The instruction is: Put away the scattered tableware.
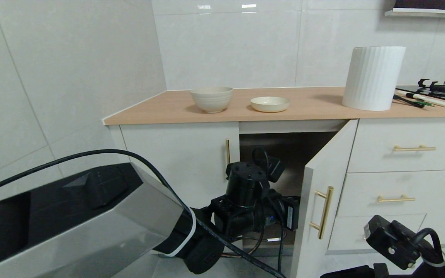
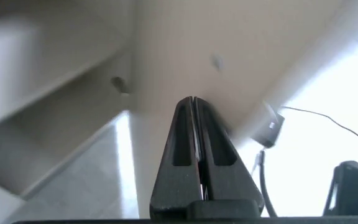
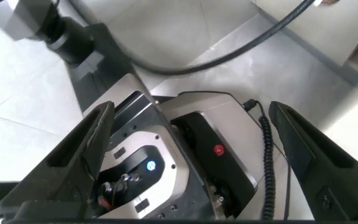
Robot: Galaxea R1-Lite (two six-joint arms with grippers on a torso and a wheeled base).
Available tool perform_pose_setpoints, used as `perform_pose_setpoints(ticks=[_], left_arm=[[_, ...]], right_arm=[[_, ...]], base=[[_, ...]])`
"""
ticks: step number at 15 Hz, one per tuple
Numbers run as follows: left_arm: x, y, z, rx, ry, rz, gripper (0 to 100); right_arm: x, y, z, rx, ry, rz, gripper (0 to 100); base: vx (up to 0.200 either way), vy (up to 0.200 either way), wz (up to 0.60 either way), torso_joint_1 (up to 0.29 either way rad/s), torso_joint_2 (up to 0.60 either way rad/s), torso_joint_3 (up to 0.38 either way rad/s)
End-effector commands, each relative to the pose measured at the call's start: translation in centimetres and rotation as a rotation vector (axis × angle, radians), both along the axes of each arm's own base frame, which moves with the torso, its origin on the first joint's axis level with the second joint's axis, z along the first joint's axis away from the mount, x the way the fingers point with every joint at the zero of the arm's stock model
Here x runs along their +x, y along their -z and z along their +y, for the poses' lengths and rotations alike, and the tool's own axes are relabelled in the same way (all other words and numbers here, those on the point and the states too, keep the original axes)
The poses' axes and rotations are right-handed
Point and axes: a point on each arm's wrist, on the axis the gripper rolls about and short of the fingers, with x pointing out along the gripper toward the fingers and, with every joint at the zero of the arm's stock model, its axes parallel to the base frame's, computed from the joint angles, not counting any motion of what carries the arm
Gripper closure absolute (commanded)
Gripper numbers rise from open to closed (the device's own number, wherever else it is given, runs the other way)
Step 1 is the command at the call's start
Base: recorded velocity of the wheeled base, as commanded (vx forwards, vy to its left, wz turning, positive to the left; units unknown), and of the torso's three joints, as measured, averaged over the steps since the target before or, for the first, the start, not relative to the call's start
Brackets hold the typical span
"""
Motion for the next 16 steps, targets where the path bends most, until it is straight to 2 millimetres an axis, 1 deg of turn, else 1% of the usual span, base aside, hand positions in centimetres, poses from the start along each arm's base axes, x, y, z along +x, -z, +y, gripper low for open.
perform_pose_setpoints(ticks=[1,2,4,5,6,7,8,9,10,12,13,14,16], left_arm=[[0.1,-0.1,-0.2,-0.007,0.005,-0.006,100],[-0.1,-0.6,-0.7,-0.019,0.019,-0.015,100],[-1.1,-1.8,-3.7,-0.024,0.092,-0.017,100],[-1.3,-2.6,-4.7,-0.017,0.127,-0.003,100],[-2.0,-3.0,-5.5,-0.013,0.182,0.013,100],[-2.9,-3.4,-5.7,-0.021,0.224,0.016,100],[-4.4,-4.6,-5.1,-0.034,0.256,0.009,100],[-4.8,-5.1,-4.4,-0.038,0.257,0.006,100],[-5.7,-6.1,-2.7,-0.048,0.242,-0.002,100],[-5.6,-6.3,0.3,-0.039,0.178,-0.002,100],[-4.9,-6.6,3.7,-0.047,0.091,-0.018,100],[-4.5,-6.8,6.0,-0.048,0.019,-0.031,100],[-4.0,-7.9,10.5,-0.05,-0.133,-0.065,100]], right_arm=[[0.0,0.0,0.0,-0.001,-0.001,0.001,0],[0.0,0.0,0.0,-0.001,-0.003,0.001,0],[0.0,0.1,0.0,-0.002,-0.005,0.003,0],[-0.1,0.1,0.0,-0.001,-0.008,0.004,0],[-0.1,0.1,0.0,-0.001,-0.007,0.005,0],[-0.1,0.1,0.0,0.001,-0.007,0.004,0],[-0.1,0.1,0.0,0.001,-0.007,0.004,0],[-0.1,0.1,0.0,0.001,-0.007,0.004,0],[-0.1,0.1,0.0,-0.001,-0.007,0.005,0],[-0.1,0.1,0.0,0.001,-0.007,0.004,0],[0.1,-0.1,0.2,0.005,-0.005,0.0,0],[0.5,-0.3,0.5,0.004,0.011,-0.006,0],[2.8,-1.0,1.6,-0.017,0.137,-0.051,0]], base=[[0.0,0.0,0.0,0.0,0.0,0.0],[0.0,0.0,0.0,0.0,0.0,0.0],[0.0,0.0,0.0,0.0,0.0,0.0],[0.0,0.0,0.0,0.0,0.0,0.0],[0.0,0.0,0.0,0.0,0.0,0.0],[0.0,0.0,0.0,0.0,0.0,0.0],[0.0,0.0,0.0,0.0,0.0,0.0],[0.0,0.0,0.0,0.0,0.0,0.0],[0.0,0.0,0.0,0.0,0.0,0.0],[0.0,0.0,0.0,0.0,0.0,0.0],[0.0,0.0,0.0,0.0,0.0,0.0],[0.0,0.0,0.0,0.0,0.0,0.0],[0.0,0.0,0.0,0.0,0.0,0.0]])
